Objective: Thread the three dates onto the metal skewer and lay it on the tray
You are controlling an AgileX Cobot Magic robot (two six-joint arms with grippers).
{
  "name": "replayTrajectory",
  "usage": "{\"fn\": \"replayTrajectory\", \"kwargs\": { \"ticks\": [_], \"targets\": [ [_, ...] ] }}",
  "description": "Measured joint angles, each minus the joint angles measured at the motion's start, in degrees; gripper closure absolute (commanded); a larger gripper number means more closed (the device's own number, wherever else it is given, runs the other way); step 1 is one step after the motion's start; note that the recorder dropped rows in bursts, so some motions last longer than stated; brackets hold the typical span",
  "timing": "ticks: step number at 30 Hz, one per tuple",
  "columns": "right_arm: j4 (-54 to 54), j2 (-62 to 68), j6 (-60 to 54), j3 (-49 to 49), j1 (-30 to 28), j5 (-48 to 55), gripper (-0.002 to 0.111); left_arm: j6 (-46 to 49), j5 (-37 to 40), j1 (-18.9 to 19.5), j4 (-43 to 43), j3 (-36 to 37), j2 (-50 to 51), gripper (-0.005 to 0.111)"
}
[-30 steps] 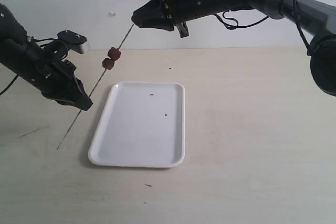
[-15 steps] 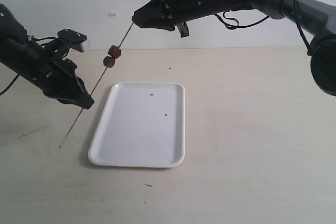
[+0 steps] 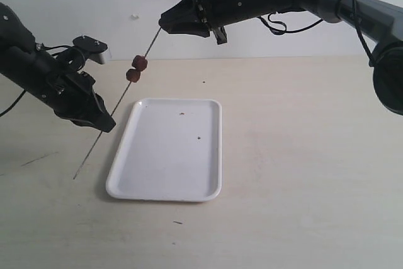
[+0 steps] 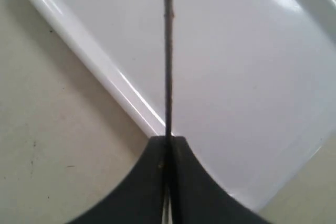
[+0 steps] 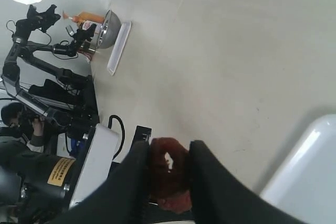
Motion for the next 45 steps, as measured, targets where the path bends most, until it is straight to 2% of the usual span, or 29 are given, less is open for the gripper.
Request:
{"fn": "replayTrajectory", "kwargs": {
  "ticks": [14,23,32,45],
  "targets": [
    [0.0,0.0,0.0,0.0,0.0,0.2,0.084,0.5,1.35,0.0,0.24,0.0,0.0,0.107],
    [-1.51,0.0,0.0,0.0,0.0,0.2,0.084,1.02,-3.83,-0.13,0.02,0.0,0.0,0.107],
    [-3.11,0.0,0.0,0.0,0.25,-0.01,0.084,4.07,-5.2,-0.82,-2.45,0.0,0.13,0.107],
    [-5.69,0.0,0.0,0.0,3.47,-0.25,0.084,5.26,-8.17,-1.72,-4.76,0.0,0.13,0.107]
  ]
}}
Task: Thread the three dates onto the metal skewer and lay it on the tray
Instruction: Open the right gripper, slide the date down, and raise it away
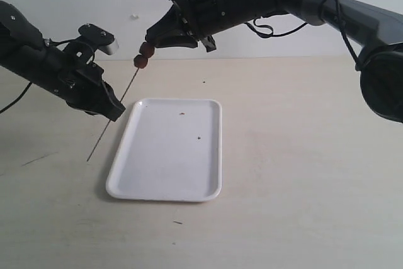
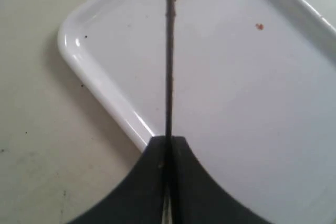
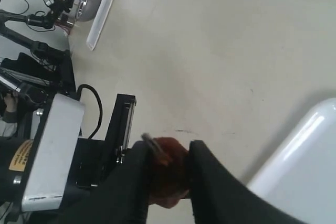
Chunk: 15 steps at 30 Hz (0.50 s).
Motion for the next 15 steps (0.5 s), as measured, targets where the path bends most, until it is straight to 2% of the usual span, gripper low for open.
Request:
{"fn": "replayTrajectory", "kwargs": {
  "ticks": [4,6,12,15],
  "targets": [
    [-1.28,0.0,0.0,0.0,0.52,-0.14,0.084,0.1,0.0,0.0,0.0,0.0,0.0,0.107],
    [-1.93,0.0,0.0,0.0,0.75,-0.14,0.08,0.1,-0.11,0.0,0.0,0.0,0.0,0.107],
    [-3.55,0.0,-0.22,0.0,1.24,-0.01,0.044,0.33,-0.44,0.0,-0.45,0.0,0.0,0.107],
    [-4.19,0.0,-1.7,0.0,1.24,0.07,0.041,0.33,-0.48,0.0,-0.85,0.0,0.0,0.107]
  ]
}}
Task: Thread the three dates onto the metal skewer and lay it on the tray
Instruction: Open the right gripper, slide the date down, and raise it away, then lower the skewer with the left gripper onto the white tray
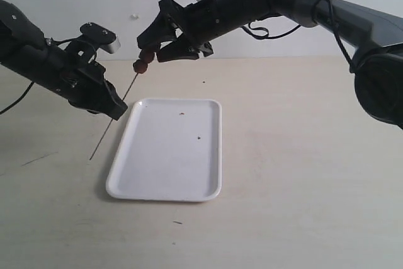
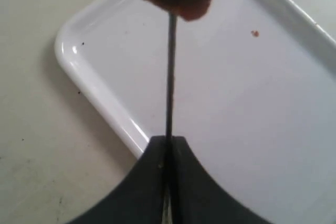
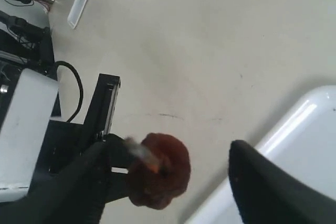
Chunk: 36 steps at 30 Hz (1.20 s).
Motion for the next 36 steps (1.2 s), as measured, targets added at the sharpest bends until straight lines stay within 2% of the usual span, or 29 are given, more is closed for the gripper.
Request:
{"fn": "replayTrajectory", "kwargs": {
  "ticks": [7,14,21,30,36],
  "targets": [
    [0.0,0.0,-3.33,0.0,0.0,0.0,0.041,-0.43,1.06,0.0,-0.14,0.0,0.0,0.107],
    [-0.87,-1.97,-4.1,0.0,-1.03,0.0,0.038,-7.54,4.36,0.0,1.34,0.0,0.0,0.107],
    [-5.32,-7.63,-4.31,0.0,-4.17,0.0,0.041,-15.51,12.96,0.0,-0.05,0.0,1.33,0.107],
    [-20.75,-12.86,0.14,0.0,-7.37,-0.75,0.044,-28.51,14.67,-3.92,-8.07,0.0,5.85,0.107],
    [-23.43,-12.83,1.52,0.0,-7.37,-0.62,0.044,-34.22,16.77,-6.14,-10.59,-3.67,8.64,0.107]
  ]
}}
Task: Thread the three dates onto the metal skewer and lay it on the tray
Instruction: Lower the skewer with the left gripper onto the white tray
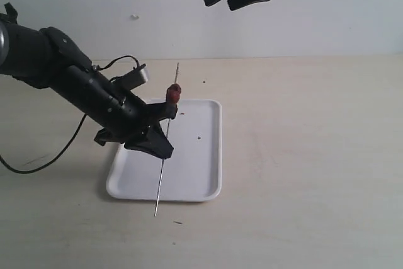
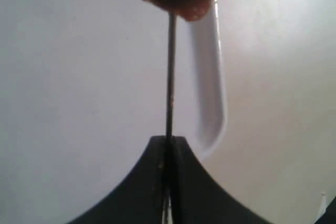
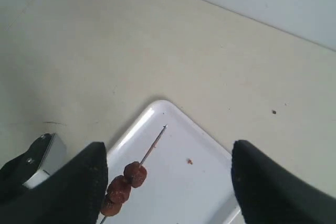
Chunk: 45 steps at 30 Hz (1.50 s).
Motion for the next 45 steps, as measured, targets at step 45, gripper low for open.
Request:
{"fn": "replayTrajectory", "kwargs": {
  "ticks": [45],
  "targets": [
    [-0.25,1.08,2.47,0.0,0.0,0.24,0.044,-13.09,7.19,0.0,7.27,-11.2,10.47,0.06]
  ]
}}
